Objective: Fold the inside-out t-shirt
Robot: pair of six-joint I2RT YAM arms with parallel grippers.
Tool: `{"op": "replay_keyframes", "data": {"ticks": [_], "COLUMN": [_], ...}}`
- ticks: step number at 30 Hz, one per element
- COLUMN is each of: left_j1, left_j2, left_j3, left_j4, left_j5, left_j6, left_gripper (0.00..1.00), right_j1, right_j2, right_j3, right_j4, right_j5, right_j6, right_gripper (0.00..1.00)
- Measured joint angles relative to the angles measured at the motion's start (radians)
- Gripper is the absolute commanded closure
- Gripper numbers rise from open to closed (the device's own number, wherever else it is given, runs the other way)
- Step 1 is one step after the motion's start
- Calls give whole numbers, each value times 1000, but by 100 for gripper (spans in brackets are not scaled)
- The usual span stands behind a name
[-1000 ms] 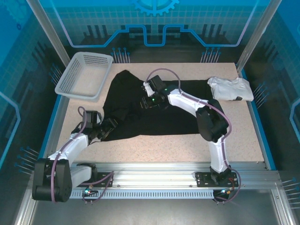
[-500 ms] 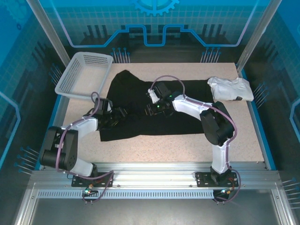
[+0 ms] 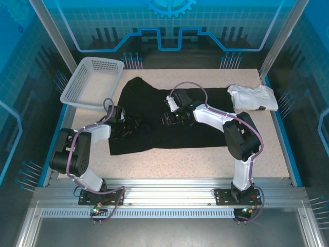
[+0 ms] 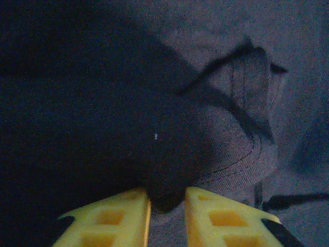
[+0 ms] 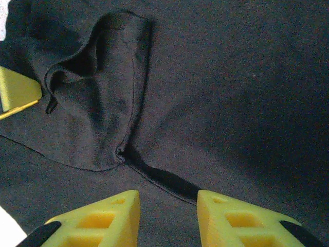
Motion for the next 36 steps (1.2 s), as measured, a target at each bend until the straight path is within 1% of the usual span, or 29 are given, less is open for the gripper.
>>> {"op": "replay_keyframes", "data": {"ticks": [2,7,14,18,21,23,25,28,32,36], "left_j1": [9,52,100,138,161,166,166,165,165,163], "left_j2": [13,64,147,155,150,129,89,37,22,15], "left_j3": [18,93,223,248,252,242,209,166,145,121], "left_j4": [3,5,5,6,3,5,18,26,27,27], "left_j5": [-2,-10,-28,-50,-87,-108,-112,-99,-95,-89], "left_j6": [5,5,5,4,8,6,-1,-8,-1,5], "left_gripper": [85,85,79,73,66,60,55,52,50,49], "right_j1": [0,-2,-8,-16,-29,-37,-37,-21,28,67], "right_j2": [0,0,-10,-43,-71,-74,-72,-22,127,273], "right_j3": [-1,-2,-10,-40,-67,-71,-69,0,179,343], "right_j4": [5,7,6,6,5,7,8,18,57,48], "right_j5": [0,0,1,8,12,11,0,-25,-41,-29], "right_j6": [0,0,0,-1,-1,0,11,51,137,208], "right_gripper": [65,65,65,64,64,63,63,62,64,64]}}
